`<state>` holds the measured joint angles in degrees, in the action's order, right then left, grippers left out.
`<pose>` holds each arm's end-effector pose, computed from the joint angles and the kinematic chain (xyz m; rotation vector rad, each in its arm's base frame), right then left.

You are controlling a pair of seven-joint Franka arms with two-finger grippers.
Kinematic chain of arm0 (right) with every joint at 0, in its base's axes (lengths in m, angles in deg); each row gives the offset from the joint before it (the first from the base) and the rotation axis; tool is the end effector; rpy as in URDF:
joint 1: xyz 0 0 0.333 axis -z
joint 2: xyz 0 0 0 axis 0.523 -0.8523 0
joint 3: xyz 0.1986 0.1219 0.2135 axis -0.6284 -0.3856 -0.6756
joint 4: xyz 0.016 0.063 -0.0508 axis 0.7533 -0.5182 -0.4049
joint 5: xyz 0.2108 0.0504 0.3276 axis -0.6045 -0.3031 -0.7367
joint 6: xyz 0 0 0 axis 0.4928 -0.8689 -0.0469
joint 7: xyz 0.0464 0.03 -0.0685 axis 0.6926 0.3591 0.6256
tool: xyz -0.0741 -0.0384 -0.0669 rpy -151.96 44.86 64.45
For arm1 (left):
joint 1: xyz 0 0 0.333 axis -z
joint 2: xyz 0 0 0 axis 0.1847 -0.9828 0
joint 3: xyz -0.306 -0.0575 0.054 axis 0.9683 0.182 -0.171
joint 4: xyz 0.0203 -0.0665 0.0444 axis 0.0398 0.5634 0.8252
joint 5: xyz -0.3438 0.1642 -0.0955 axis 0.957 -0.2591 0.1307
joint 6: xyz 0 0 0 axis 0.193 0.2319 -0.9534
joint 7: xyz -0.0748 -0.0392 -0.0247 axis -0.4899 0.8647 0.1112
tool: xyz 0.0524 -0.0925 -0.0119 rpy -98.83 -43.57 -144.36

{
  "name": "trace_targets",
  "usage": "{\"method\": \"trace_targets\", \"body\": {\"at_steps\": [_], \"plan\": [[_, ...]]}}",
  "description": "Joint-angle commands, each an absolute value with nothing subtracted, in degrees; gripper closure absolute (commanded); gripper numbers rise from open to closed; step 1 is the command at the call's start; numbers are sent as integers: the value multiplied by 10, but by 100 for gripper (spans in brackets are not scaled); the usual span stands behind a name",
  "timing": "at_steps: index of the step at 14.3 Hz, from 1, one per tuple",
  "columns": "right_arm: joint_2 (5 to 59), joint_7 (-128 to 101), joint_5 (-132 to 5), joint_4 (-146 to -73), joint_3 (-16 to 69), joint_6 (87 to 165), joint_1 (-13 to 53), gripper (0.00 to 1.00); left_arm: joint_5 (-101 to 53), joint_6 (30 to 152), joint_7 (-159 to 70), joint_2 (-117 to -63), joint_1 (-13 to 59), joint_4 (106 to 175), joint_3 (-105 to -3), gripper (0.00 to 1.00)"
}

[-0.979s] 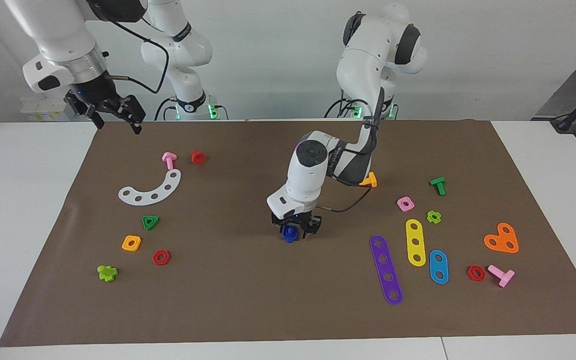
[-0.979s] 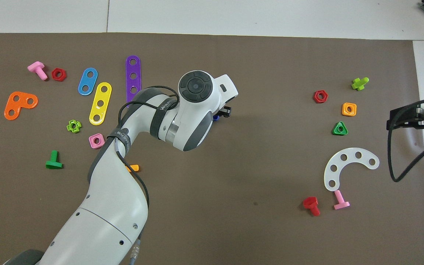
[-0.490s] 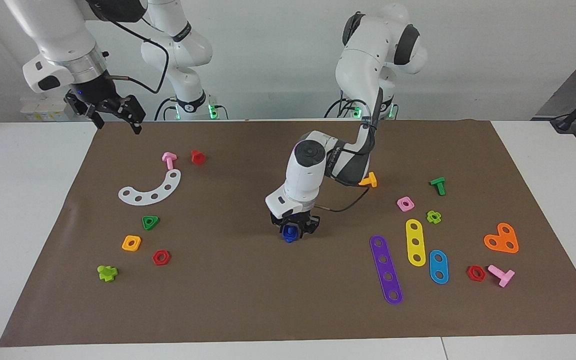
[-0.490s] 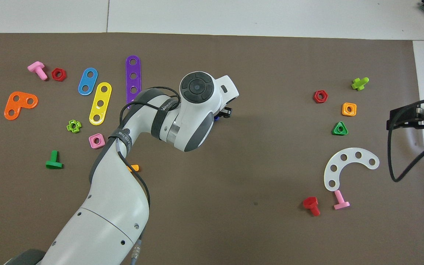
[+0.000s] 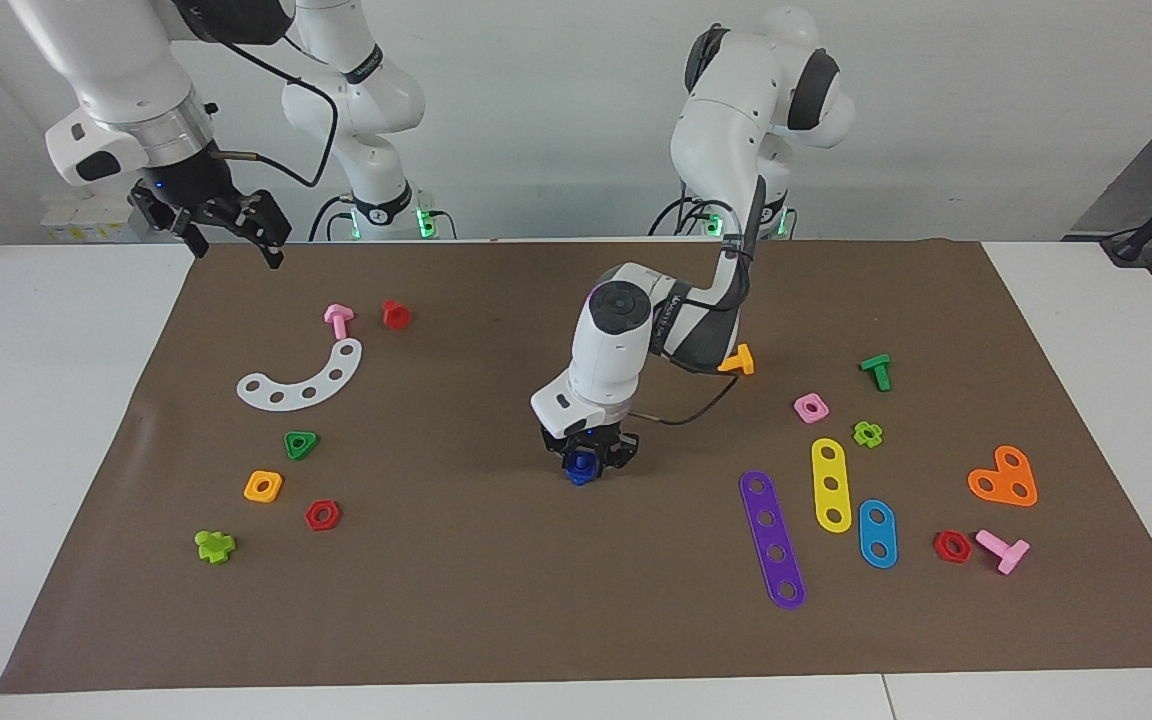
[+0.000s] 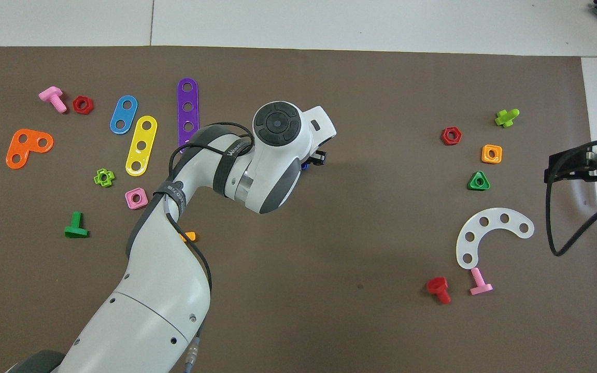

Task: Unscrew and place screws in storage area
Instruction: 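Grip the blue nut with the left gripper and twist it loose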

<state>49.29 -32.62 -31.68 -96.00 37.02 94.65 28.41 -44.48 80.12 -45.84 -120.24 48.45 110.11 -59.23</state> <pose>0.5375 -0.0083 0.6359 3.1045 -0.3105 -0.0588 0.6009 -0.4396 0.3134 2.9910 -0.4965 0.1672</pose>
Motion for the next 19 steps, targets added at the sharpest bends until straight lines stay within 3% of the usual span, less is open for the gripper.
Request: {"method": "trace_targets", "body": {"at_steps": [1, 11, 19], "plan": [[505, -323, -329, -975, 370, 958, 288, 0, -449, 813, -449, -1208, 492, 1100, -601, 47], [505, -323, -329, -975, 371, 958, 288, 0, -447, 813, -449, -1207, 492, 1104, -600, 63], [506, -323, -329, -975, 370, 958, 287, 0, -434, 789, -434, -1207, 492, 1096, -601, 63]]}}
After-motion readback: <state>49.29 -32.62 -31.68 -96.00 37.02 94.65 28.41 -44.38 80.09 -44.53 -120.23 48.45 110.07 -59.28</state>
